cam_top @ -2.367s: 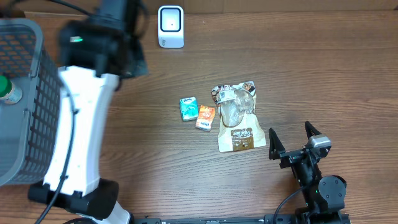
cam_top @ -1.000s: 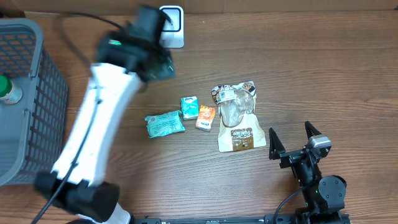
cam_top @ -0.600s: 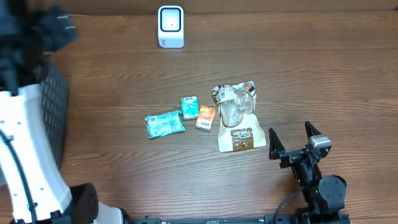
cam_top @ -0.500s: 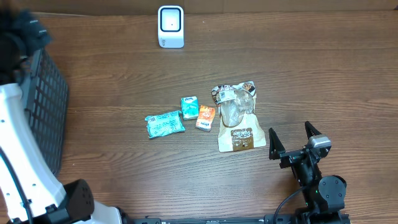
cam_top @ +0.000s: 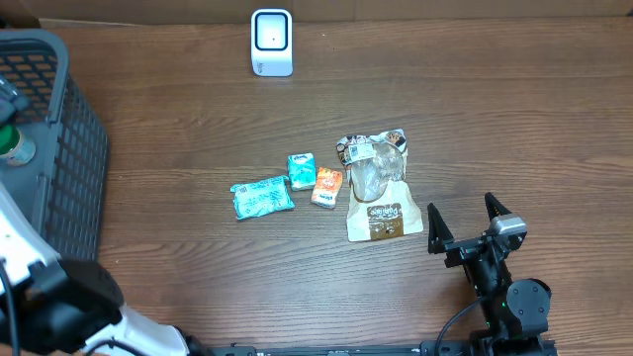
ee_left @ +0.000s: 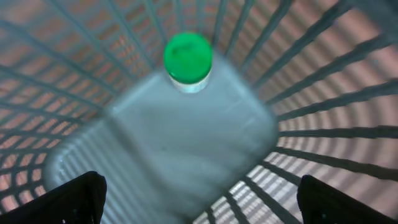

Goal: Scan the item barcode
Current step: 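Return the left gripper into the basket and grasp the green-capped jar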

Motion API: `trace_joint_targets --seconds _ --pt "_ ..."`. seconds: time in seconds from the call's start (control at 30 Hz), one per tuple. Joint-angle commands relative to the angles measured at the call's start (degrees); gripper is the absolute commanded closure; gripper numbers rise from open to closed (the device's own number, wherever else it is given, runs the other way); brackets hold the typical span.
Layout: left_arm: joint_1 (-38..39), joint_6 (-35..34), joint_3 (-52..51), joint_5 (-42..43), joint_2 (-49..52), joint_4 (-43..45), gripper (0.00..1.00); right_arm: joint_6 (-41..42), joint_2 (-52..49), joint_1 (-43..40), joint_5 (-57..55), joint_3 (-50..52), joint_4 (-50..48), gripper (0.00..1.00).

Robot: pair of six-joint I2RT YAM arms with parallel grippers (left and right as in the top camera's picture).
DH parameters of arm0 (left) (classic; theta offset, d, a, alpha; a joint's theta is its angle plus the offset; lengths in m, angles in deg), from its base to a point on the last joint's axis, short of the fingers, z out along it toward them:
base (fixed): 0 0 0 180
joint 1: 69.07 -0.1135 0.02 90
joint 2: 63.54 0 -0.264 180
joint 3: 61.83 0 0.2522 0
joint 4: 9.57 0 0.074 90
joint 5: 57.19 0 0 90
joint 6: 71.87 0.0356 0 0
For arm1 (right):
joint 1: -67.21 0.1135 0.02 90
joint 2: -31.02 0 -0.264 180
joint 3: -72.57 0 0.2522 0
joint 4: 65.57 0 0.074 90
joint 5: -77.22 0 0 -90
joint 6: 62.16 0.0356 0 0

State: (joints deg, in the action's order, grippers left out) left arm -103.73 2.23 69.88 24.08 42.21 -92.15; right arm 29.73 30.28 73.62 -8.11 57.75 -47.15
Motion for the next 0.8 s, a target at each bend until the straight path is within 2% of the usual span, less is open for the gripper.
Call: trace_joint_targets --seconds 0.0,0.27,0.5,0.77 --pt "-0.87 7.48 -3.28 0.68 2.71 4.24 0.01 -0.24 0.57 -0.07 0.13 0.59 -0.24 0.0" --pt "-1.16 17.2 -4.02 0.9 10.23 16.85 0.0 -0.24 0.57 -0.07 0.13 0.59 -0.24 0.0" --pt "-1.46 24.39 -4.02 0.87 17.25 22.47 0.0 -0.24 0.57 -0.07 0.13 0.59 -0.24 0.0" --pt "-2.64 26.21 -4.02 0.61 19.41 26.82 0.0 -0.24 0.57 -0.07 0.13 0.59 -0.24 0.0"
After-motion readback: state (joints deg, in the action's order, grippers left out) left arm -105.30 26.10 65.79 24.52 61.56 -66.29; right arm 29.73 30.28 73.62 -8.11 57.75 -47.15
